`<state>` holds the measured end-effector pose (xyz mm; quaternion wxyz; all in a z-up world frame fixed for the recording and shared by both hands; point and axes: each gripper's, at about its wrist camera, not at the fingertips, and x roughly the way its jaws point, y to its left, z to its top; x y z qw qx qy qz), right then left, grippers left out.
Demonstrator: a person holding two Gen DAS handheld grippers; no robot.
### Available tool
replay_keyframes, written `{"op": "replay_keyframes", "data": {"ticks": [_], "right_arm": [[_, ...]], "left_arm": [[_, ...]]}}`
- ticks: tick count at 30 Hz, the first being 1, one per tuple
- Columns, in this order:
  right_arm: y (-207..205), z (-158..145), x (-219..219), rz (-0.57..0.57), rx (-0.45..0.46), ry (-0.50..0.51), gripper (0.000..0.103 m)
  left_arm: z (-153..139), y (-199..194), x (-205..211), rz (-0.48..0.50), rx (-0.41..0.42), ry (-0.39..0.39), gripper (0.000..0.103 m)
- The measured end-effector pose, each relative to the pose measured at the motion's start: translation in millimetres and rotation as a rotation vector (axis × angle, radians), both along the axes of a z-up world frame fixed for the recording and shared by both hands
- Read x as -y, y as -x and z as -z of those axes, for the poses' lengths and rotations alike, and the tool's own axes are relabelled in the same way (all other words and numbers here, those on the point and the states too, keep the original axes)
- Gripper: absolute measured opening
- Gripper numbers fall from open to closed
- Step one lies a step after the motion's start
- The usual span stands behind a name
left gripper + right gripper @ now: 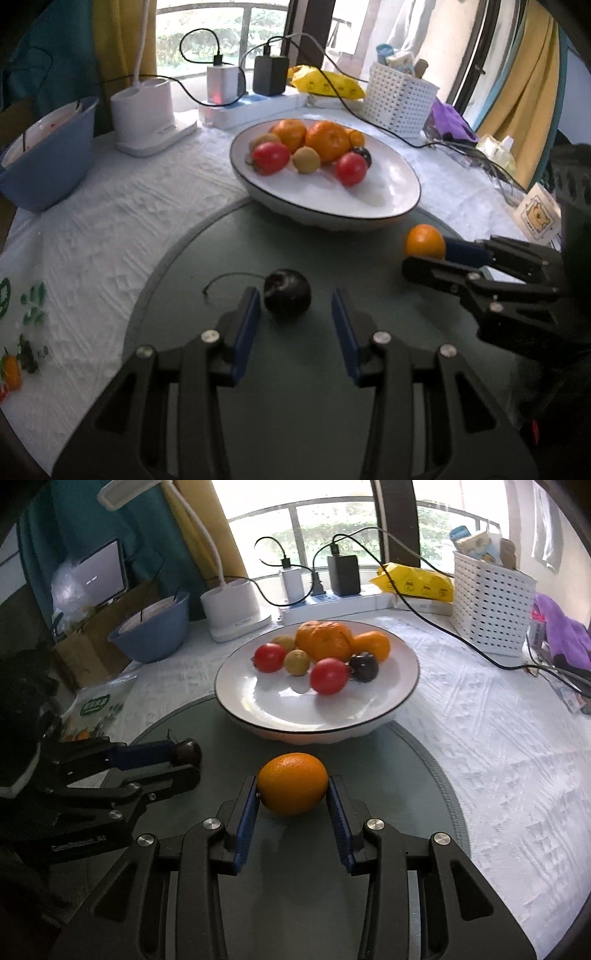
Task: Organize fruits
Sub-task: 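Grasp the orange with the right tool, then grasp the last dark plum with the left tool while the right tool holds the orange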
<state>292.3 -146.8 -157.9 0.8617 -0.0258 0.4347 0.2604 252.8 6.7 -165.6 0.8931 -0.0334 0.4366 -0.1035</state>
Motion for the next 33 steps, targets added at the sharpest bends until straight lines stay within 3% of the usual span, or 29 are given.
{"op": "replay_keyframes", "data": {"ticks": [4, 11, 26, 33], "right_arm": [[-2.0, 0.7, 8.2, 0.003, -0.004, -0.014, 0.040], [-4.3, -0.4, 18.3, 0.010, -0.003, -0.031, 0.040], [11.1, -15.4, 28.0, 0.015, 0.035, -0.049, 0.040], [19.0, -28.2, 29.7, 0.006, 0.065, -0.053, 0.040]], "left_arm": [[-0.2, -4.0, 2.0, -0.010, -0.003, -0.005, 0.041], [-1.3, -6.3, 1.3, -0.039, 0.001, -0.019, 0.028], [-17.4, 13.6, 9.5, -0.032, 0.048, -0.015, 0.027], [-39.5, 23.2, 11.7, -0.028, 0.103, -0.020, 0.027]]}}
